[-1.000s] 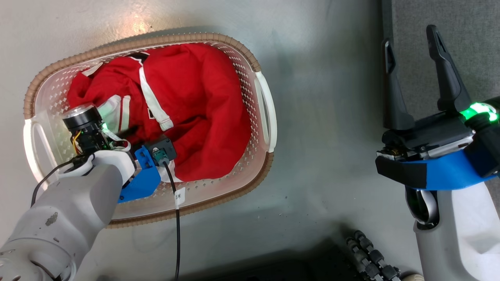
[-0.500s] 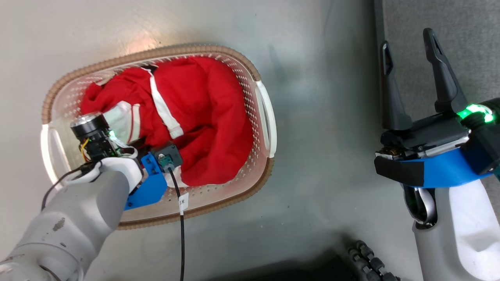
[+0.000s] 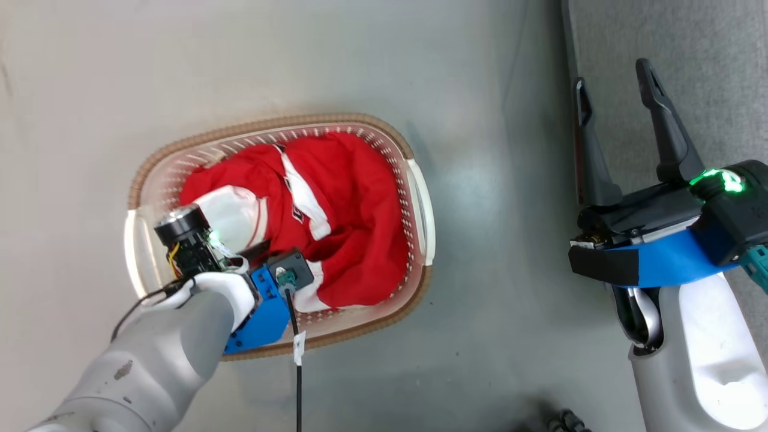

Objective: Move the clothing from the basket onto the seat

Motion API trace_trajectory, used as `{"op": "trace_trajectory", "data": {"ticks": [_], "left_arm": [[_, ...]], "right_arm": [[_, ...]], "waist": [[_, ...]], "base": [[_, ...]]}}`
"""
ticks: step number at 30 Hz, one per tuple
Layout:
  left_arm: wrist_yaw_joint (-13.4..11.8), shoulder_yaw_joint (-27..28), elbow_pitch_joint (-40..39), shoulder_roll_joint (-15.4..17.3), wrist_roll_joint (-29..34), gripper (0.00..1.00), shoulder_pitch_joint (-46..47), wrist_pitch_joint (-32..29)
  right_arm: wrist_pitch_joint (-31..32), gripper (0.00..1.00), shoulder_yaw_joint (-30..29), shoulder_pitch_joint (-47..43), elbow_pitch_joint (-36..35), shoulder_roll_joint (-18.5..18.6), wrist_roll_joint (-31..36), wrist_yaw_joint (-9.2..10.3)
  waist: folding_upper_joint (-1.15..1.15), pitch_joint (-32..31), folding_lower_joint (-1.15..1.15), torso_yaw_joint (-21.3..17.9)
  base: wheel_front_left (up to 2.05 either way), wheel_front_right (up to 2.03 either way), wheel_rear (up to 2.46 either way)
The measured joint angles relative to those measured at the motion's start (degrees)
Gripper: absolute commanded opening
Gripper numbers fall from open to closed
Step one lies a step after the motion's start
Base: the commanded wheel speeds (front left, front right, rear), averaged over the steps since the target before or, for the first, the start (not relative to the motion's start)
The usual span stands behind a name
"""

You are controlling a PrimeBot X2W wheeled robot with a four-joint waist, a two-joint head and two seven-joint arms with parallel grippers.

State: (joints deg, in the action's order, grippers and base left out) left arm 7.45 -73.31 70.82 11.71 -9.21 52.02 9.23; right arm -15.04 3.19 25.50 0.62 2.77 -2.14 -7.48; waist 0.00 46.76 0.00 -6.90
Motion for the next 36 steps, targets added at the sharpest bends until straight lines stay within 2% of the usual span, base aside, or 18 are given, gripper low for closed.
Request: {"op": "trace_trajectory", "data": {"ticks": [13, 23, 32, 36], "left_arm": [[0.0, 0.0, -3.1, -1.3, -7.4, 0.0, -3.6, 2.8], [0.0, 0.0, -8.6, -2.5, -12.9, 0.0, -6.4, 4.0], [0.0, 0.0, -13.0, -2.5, -21.4, 0.0, -7.0, 5.5], [0.0, 1.8, -15.2, -2.2, -24.7, 0.0, -7.3, 5.7]], "right_arm": [[0.0, 1.0, -0.7, -2.9, 2.7, 0.0, 0.1, 0.0], [0.0, 1.0, -1.6, -6.1, 4.5, 0.0, 0.6, 0.0], [0.0, 1.0, -1.8, -9.1, 6.1, 0.0, 1.0, 0.0], [0.0, 1.0, -1.8, -10.8, 6.9, 0.0, 0.7, 0.0]], "waist": [[0.0, -9.6, 0.0, 2.8], [0.0, -17.5, -0.01, 5.2], [0.0, -24.7, -0.01, 7.7], [0.0, -28.1, -0.01, 8.5]], "base": [[0.0, 0.0, 0.0], [0.0, 0.0, 0.0], [0.0, 0.0, 0.0], [0.0, 0.0, 0.0]]}}
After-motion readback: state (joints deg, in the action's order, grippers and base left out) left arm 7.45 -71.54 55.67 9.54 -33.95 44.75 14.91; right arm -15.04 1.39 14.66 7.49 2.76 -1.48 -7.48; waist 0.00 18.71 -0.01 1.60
